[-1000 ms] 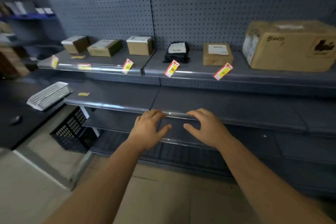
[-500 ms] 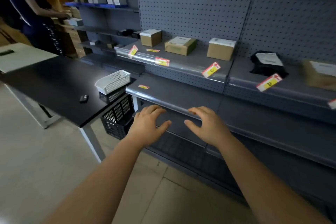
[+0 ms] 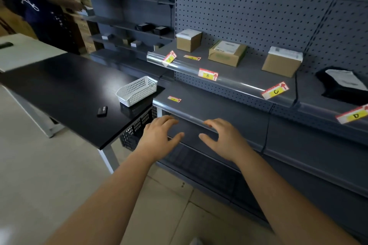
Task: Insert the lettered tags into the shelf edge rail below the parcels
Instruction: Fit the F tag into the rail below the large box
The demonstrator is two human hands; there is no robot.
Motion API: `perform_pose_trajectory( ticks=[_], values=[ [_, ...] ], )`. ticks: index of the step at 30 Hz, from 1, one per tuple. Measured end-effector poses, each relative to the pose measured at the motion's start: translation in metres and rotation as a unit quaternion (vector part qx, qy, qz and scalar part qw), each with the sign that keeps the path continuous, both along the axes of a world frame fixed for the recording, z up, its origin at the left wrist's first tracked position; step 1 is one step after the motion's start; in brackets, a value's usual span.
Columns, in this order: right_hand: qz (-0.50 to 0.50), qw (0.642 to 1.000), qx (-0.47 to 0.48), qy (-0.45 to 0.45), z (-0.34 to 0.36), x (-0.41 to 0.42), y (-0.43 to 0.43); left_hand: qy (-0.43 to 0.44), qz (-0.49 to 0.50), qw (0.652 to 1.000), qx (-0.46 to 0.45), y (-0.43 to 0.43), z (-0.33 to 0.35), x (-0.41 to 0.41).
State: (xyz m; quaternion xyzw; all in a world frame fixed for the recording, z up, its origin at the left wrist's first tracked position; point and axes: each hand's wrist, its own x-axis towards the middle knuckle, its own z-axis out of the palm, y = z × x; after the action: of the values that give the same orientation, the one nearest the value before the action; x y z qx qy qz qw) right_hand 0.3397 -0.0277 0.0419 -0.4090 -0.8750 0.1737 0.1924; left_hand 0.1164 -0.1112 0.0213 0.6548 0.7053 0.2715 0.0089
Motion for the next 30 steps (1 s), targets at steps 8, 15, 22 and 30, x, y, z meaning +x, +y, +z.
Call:
perform_pose_trajectory(
  ticks=[8,15,22,30],
  values=[
    [0.006,1.000,-0.029,0.005,-0.048,-0.052,0.079,-0.002,-0.002,0.999,-0.040,0.076,-0.040,-0.053],
    [0.005,0.997,-0.072,-0.003,-0.080,-0.106,0.163,0.009,-0.007,0.997,-0.072,0.166,-0.062,-0.097],
    [-0.008,0.992,-0.123,0.004,-0.109,-0.150,0.213,-0.006,-0.015,0.995,-0.098,0.222,-0.089,-0.138],
    [-0.102,0.983,-0.155,-0.005,-0.137,-0.202,0.243,-0.025,-0.070,0.987,-0.143,0.284,-0.122,-0.192]
  ],
)
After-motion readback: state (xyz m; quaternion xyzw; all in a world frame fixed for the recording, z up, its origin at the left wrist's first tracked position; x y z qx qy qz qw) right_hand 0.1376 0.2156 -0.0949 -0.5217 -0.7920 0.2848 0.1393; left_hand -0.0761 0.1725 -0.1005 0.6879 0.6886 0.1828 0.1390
